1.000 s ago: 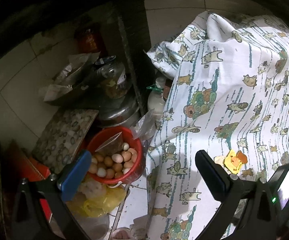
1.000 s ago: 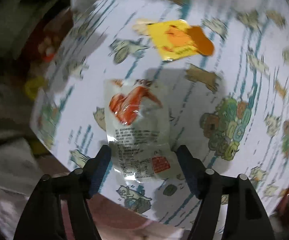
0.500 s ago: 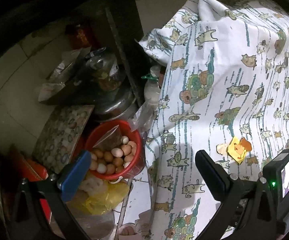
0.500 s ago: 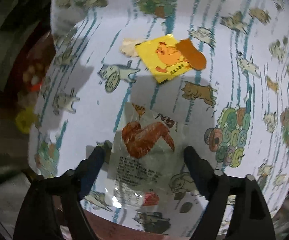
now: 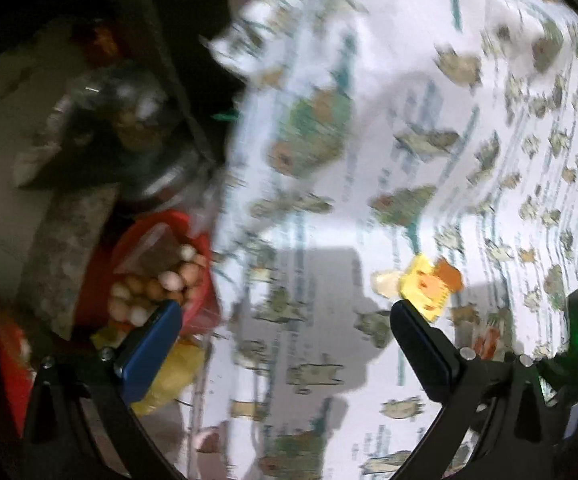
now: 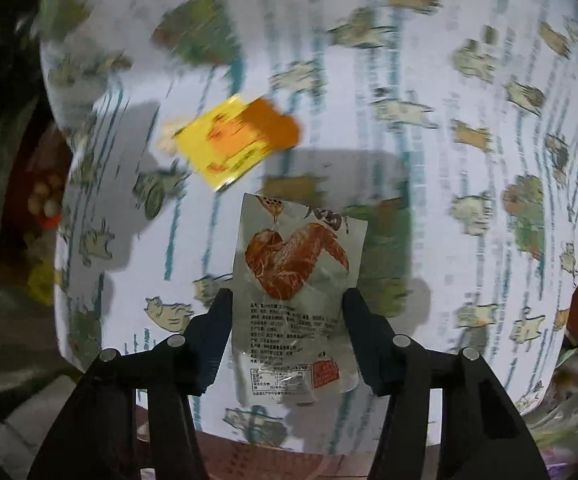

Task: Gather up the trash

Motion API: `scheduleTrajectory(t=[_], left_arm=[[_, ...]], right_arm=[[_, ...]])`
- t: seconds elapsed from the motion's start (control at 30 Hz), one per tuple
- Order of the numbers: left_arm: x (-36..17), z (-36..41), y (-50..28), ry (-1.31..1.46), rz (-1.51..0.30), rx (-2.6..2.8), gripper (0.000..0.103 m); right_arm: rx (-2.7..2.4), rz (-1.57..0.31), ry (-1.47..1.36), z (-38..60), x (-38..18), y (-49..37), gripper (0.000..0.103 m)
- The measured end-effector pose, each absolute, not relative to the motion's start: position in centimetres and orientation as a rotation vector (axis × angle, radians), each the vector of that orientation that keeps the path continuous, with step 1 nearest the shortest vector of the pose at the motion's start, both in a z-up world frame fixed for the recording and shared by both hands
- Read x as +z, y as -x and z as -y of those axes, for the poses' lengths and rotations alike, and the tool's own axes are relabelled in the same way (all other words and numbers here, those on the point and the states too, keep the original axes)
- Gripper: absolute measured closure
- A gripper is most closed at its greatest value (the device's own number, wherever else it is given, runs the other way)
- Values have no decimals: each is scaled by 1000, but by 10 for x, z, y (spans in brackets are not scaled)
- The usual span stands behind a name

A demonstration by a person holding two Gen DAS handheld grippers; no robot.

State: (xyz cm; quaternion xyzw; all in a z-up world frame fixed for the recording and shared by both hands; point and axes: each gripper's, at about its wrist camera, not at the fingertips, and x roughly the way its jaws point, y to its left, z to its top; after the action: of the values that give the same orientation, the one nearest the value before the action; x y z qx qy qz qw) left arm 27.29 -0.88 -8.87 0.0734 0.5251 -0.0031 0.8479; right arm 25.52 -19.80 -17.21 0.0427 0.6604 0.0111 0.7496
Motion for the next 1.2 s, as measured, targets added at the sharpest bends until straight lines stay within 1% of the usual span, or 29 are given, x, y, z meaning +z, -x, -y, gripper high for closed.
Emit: scheduleTrajectory(t=[0.17,0.27,0.3,0.33,0.4,0.43,0.5,0.6,0.7,0.8,0.9,0.93,1.07,1.1,1.13,1.17,1.2], left_arm=[[-119,50,-291,-89,-1212,-134,0],[-132,77,-302,-72,-1237,-236,0],[-138,84,-307,-49,-1254,-264,2],[-145,89,-310,-28,-1271,-274,9],[-157,100,-315,-30,-1291,-278,19],[-162,110,-317,-68,-1289,-286,22],[-167,129,-316,-148,-1261,-298,24],[-168,149,-313,-211,-1241,-342,24],[-175,161,-313,-265,-1216,-308,24],[-191,162,-317,-255,-1251,-292,24],[-198,165,-313,-231,-1256,-325,44],[-197,167,-311,-257,-1233,-317,60],[-193,165,-307,-235,-1230,-310,69],[-189,160,-308,-223,-1227,-305,79],[-181,146,-307,-207,-1219,-294,91],[-175,142,-306,-185,-1220,-294,94],[-170,139,-304,-159,-1219,-301,94]], right_arm=[[-42,-1420,-201,258,-150,-261,45],[-114,-1407,-224,299,-141,-264,45],[-124,-1406,-235,311,-138,-264,45],[-130,-1406,-249,321,-134,-261,45],[-144,-1404,-277,340,-128,-260,45],[-149,-1403,-277,345,-124,-258,45],[-170,-1396,-248,356,-125,-251,45],[-224,-1385,-171,353,-128,-241,45],[-226,-1390,-245,370,-125,-238,45],[-205,-1392,-279,364,-131,-251,45],[-211,-1379,-252,371,-119,-254,45],[-210,-1377,-244,372,-117,-254,45],[-202,-1388,-231,359,-123,-259,45],[-201,-1390,-228,355,-131,-260,45],[-201,-1390,-221,353,-134,-260,45],[-202,-1389,-211,351,-133,-260,45],[-205,-1386,-199,349,-133,-261,45]])
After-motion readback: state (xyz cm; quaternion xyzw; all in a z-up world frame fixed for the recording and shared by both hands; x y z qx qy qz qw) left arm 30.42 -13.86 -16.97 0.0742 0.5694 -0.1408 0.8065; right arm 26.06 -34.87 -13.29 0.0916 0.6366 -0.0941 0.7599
